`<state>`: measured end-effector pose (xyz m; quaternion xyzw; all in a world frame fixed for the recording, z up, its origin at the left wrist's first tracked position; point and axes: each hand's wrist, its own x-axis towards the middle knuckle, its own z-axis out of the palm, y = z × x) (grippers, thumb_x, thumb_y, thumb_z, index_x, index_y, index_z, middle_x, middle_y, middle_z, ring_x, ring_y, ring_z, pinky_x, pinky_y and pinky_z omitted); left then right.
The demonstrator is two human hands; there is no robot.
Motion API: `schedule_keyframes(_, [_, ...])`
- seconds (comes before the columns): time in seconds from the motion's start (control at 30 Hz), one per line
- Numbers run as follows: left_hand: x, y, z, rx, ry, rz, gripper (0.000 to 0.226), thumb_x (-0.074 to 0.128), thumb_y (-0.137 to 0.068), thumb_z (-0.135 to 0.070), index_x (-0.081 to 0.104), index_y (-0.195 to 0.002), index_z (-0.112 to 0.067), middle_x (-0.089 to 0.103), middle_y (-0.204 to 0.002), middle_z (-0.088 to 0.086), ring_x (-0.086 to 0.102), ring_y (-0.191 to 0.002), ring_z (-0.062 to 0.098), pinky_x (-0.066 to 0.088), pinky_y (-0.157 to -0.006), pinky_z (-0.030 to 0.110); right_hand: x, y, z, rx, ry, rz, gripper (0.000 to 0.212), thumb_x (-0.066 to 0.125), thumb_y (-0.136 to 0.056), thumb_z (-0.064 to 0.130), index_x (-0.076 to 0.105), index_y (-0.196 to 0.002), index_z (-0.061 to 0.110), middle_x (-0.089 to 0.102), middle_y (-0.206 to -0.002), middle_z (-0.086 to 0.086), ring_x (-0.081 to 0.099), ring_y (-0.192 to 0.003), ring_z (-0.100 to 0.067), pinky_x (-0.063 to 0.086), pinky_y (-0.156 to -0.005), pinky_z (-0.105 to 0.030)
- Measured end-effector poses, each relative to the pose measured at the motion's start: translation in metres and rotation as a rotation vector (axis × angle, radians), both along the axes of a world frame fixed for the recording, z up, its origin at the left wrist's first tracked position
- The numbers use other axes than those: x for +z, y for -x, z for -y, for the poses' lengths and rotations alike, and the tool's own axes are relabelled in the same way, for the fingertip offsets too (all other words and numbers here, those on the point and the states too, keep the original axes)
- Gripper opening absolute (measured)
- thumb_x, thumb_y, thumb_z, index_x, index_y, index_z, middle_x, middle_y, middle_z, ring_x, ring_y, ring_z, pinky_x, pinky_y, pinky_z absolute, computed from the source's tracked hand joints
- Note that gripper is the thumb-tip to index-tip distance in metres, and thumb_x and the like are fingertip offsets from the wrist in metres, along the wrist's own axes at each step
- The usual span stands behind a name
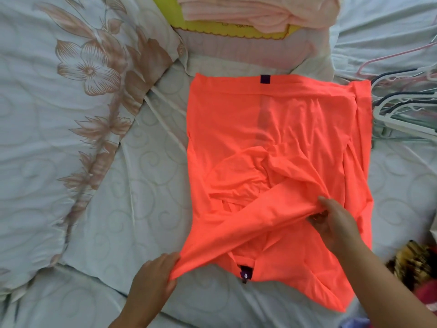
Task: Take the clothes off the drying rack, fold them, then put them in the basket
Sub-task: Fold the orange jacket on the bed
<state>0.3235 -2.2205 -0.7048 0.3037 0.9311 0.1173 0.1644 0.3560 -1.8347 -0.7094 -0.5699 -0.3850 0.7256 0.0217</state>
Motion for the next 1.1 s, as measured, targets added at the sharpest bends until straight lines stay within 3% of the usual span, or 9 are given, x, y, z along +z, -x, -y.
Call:
schedule_keyframes(0.1, [-0.006, -0.010, 0.010, 0.047, 0.098, 0.125, 0.050, 0.040, -0.059, -0.035, 0.047, -0.106, -0.022, 0.044, -0.088, -0.010, 0.053, -0.055, 0.007, 0.038, -0.052, 0.021, -0.007, -0.010, 0.002, 0.123, -0.083, 0.078, 0.024, 0.047, -0.094, 0.003, 0.052, -0.074, 0.017, 0.053, -0.069, 0.001, 0.050, -0.061, -0.008, 0.048, -0.047, -0.012])
schedule_keyframes(0.2, [-0.009, -0.018, 0.015, 0.172, 0.215, 0.298, 0.051, 0.041, -0.062, -0.044, 0.048, -0.107, -0.020, 0.063, -0.083, -0.004, 0.061, -0.048, 0.014, 0.042, -0.039, 0.022, -0.011, -0.008, -0.002, 0.208, -0.100, 0.091, 0.019, 0.053, -0.091, 0.007, 0.055, -0.075, 0.018, 0.058, -0.053, 0.010, 0.052, -0.049, -0.002, 0.045, -0.046, -0.011])
schedule_keyframes(0.33, [-0.013, -0.018, 0.022, 0.376, 0.277, 0.424, 0.066, 0.024, -0.061, -0.070, 0.043, -0.111, -0.033, 0.062, -0.104, -0.003, 0.066, -0.085, 0.023, 0.045, -0.065, 0.032, -0.013, 0.013, -0.007, 0.420, -0.290, 0.100, 0.016, 0.065, -0.085, 0.016, 0.061, -0.098, 0.007, 0.064, -0.073, 0.002, 0.053, -0.069, -0.015, 0.042, -0.062, -0.024])
schedule_keyframes(0.43, [-0.007, -0.012, 0.023, 0.369, 0.267, 0.479, 0.062, 0.019, -0.057, -0.074, 0.039, -0.099, -0.033, 0.056, -0.090, -0.009, 0.060, -0.081, 0.014, 0.044, -0.071, 0.028, -0.011, 0.033, -0.003, 0.474, -0.427, 0.100, 0.021, 0.068, -0.084, 0.014, 0.058, -0.102, 0.010, 0.059, -0.083, -0.003, 0.053, -0.072, -0.014, 0.042, -0.061, -0.022])
schedule_keyframes(0.53, [-0.003, -0.006, 0.021, 0.380, 0.271, 0.643, 0.051, 0.040, -0.058, -0.072, 0.040, -0.093, -0.035, 0.051, -0.079, -0.010, 0.052, -0.071, 0.004, 0.040, -0.067, 0.020, -0.009, 0.042, -0.002, 0.298, -0.383, 0.012, 0.014, 0.057, -0.088, 0.011, 0.056, -0.076, 0.017, 0.050, -0.071, -0.001, 0.043, -0.066, -0.012, 0.033, -0.059, -0.027])
schedule_keyframes(0.67, [0.004, 0.041, 0.000, 0.636, 0.056, 0.901, 0.052, 0.078, -0.044, -0.054, 0.056, -0.073, -0.017, 0.054, -0.054, -0.005, 0.044, -0.053, 0.001, 0.034, -0.052, 0.013, -0.022, 0.024, -0.013, 0.270, -0.337, 0.115, 0.012, 0.057, -0.090, 0.020, 0.057, -0.079, 0.017, 0.052, -0.075, -0.004, 0.042, -0.065, -0.012, 0.033, -0.058, -0.027])
schedule_keyframes(0.77, [-0.001, 0.110, -0.036, 0.747, -0.139, 0.758, 0.023, 0.077, -0.075, -0.020, 0.057, -0.077, -0.009, 0.056, -0.064, 0.000, 0.048, -0.064, 0.016, 0.037, -0.053, 0.016, -0.032, 0.023, -0.022, 0.382, -0.398, 0.147, 0.032, 0.065, -0.085, 0.030, 0.062, -0.105, 0.006, 0.062, -0.095, -0.011, 0.053, -0.074, -0.014, 0.043, -0.064, -0.024])
schedule_keyframes(0.93, [-0.024, 0.212, -0.130, 0.734, -0.282, 0.282, 0.031, 0.061, -0.089, -0.027, 0.059, -0.104, 0.000, 0.062, -0.098, 0.012, 0.058, -0.093, 0.023, 0.038, -0.075, 0.028, -0.033, 0.058, -0.031, 0.611, -0.720, 0.181, 0.059, 0.076, -0.077, 0.018, 0.047, -0.126, 0.004, 0.051, -0.111, -0.007, 0.048, -0.101, -0.017, 0.039, -0.089, -0.031])
schedule_keyframes(1.1, [-0.033, 0.266, -0.187, 0.863, -0.233, 0.222, 0.039, 0.059, -0.089, -0.030, 0.058, -0.113, 0.000, 0.062, -0.116, 0.018, 0.057, -0.109, 0.031, 0.043, -0.085, 0.032, -0.032, 0.082, -0.039, 0.467, -0.542, 0.154, 0.041, 0.071, -0.081, 0.029, 0.058, -0.112, 0.006, 0.056, -0.090, -0.004, 0.051, -0.078, -0.014, 0.041, -0.064, -0.019])
